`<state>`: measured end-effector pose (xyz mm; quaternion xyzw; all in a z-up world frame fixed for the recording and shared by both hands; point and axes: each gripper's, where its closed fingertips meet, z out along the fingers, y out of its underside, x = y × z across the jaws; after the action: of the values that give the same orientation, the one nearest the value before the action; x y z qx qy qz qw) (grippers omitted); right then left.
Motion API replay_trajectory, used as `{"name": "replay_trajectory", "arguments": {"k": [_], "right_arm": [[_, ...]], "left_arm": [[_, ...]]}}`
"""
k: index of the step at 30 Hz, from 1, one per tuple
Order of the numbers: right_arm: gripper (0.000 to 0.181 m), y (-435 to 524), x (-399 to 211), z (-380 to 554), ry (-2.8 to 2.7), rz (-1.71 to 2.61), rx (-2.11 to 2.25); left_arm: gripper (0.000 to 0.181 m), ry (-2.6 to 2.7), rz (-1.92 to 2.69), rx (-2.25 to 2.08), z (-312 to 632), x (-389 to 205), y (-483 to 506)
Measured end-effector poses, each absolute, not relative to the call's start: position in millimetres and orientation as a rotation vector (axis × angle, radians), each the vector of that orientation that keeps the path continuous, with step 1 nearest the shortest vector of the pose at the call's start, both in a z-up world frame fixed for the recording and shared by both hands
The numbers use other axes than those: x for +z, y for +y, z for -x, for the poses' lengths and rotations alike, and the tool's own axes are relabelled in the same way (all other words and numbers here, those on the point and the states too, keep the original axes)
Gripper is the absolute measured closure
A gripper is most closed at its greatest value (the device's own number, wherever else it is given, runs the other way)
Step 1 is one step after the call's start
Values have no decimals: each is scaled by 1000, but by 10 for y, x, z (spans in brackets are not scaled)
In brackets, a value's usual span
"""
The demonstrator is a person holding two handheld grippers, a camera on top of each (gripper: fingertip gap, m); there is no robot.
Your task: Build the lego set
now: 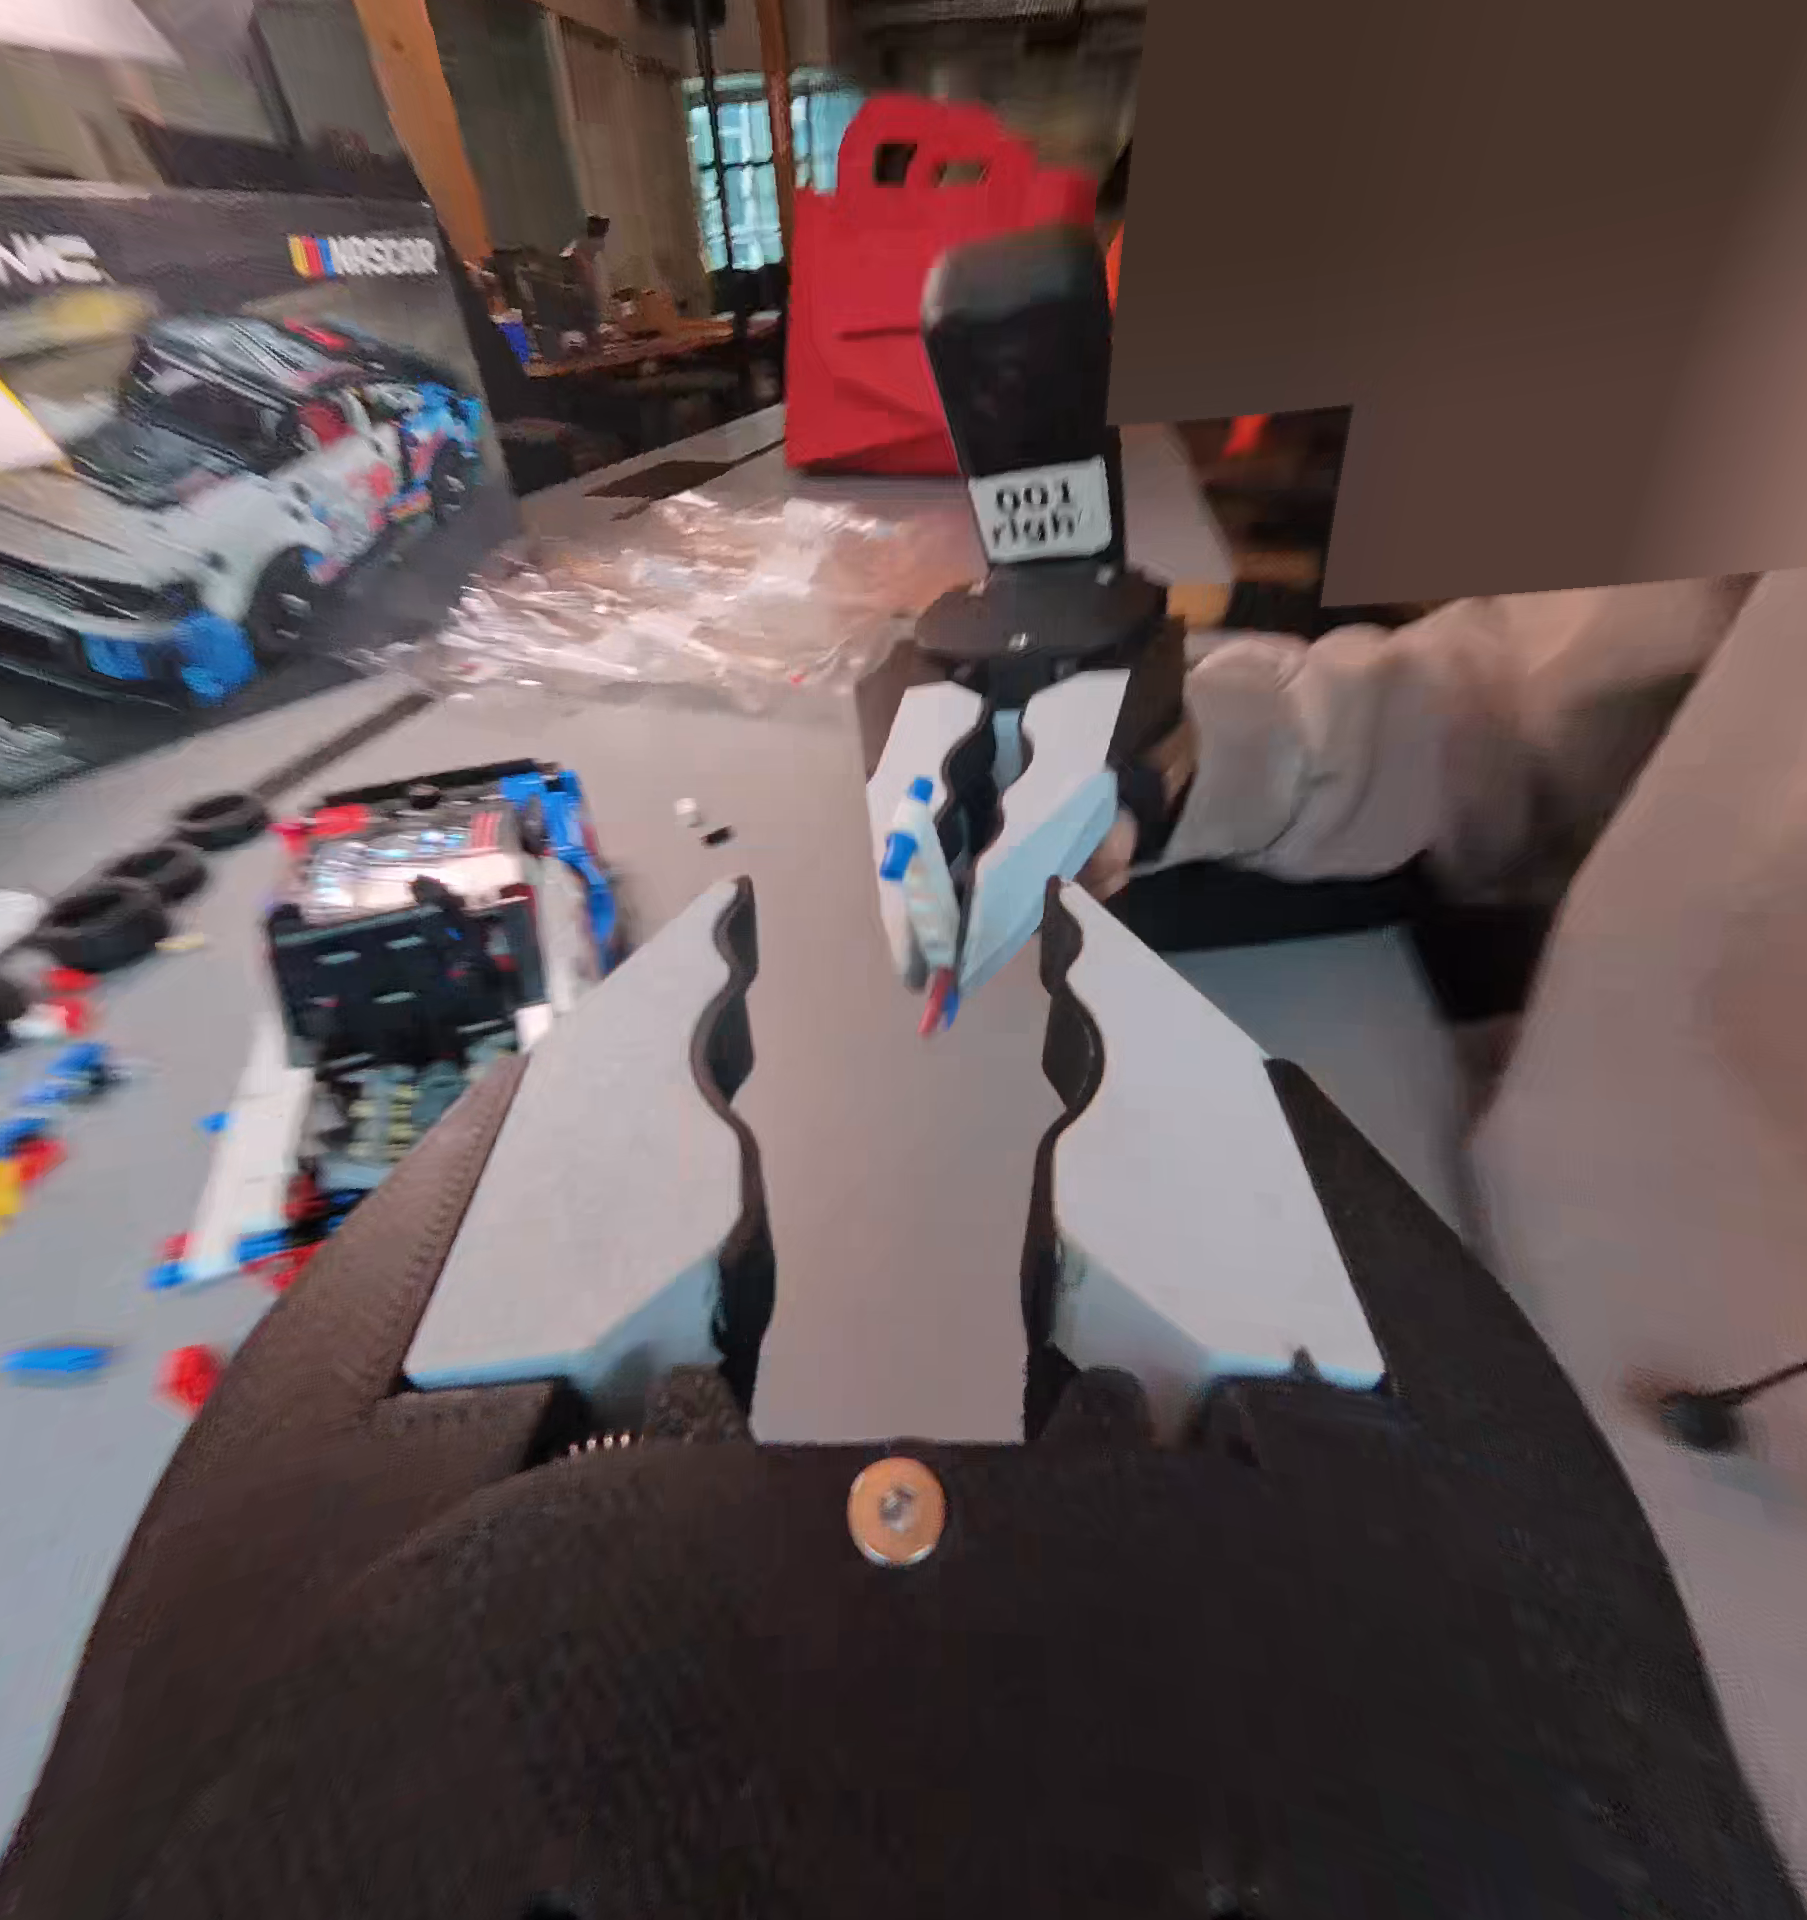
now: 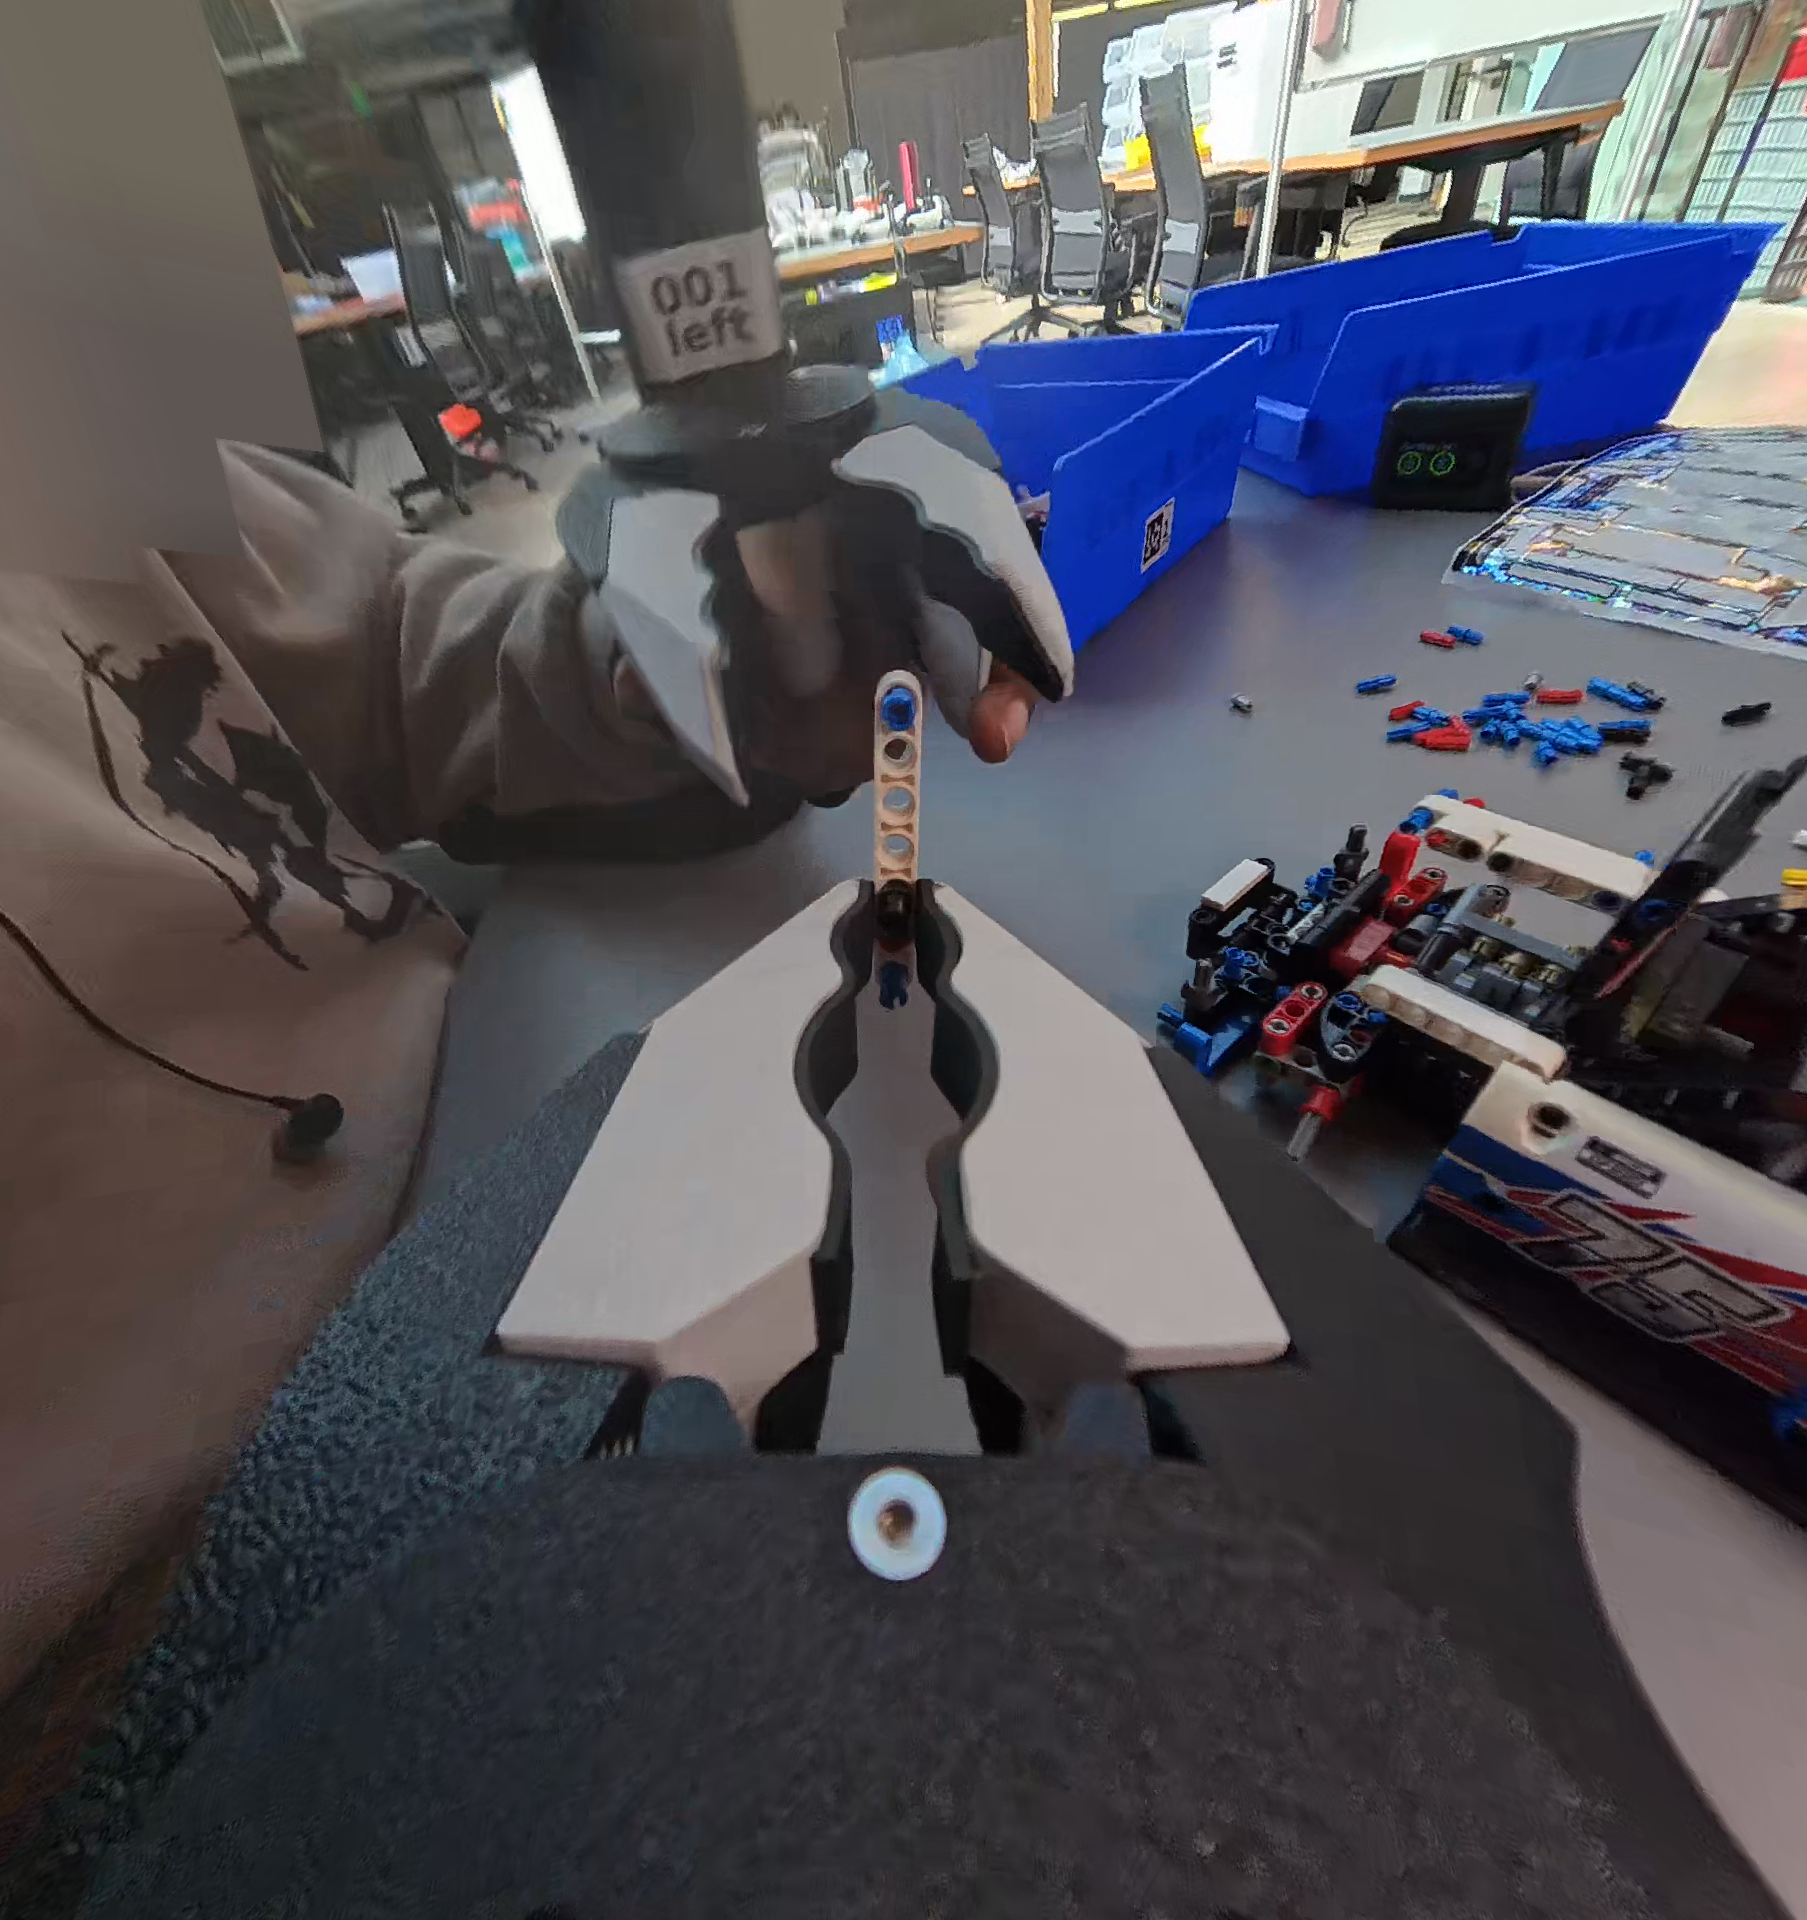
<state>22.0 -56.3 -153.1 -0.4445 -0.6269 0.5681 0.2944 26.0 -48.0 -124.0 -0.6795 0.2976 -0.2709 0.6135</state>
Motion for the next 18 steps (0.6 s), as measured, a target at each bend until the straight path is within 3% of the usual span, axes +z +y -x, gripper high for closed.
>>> {"name": "replay_trajectory", "arguments": {"k": [2,4,7,9,18], "right_arm": [[175,-685,-1636,-213,-1775,1122,1418],[176,-771,-1618,-202,-1780,1085,1425],[176,-761,-1555,-216,-1756,1081,1464],[176,-791,-1539,-236,-1768,1061,1473],[161,-380,-1303,-159,-1486,996,1078]], "left_arm": [[146,645,1556,-888,-338,-1193,-563],[160,719,1595,-821,-375,-1323,-573],[162,800,1594,-825,-463,-1380,-669],[176,795,1592,-824,-445,-1367,-660],[176,436,1616,-823,-74,-1261,-345]]}}
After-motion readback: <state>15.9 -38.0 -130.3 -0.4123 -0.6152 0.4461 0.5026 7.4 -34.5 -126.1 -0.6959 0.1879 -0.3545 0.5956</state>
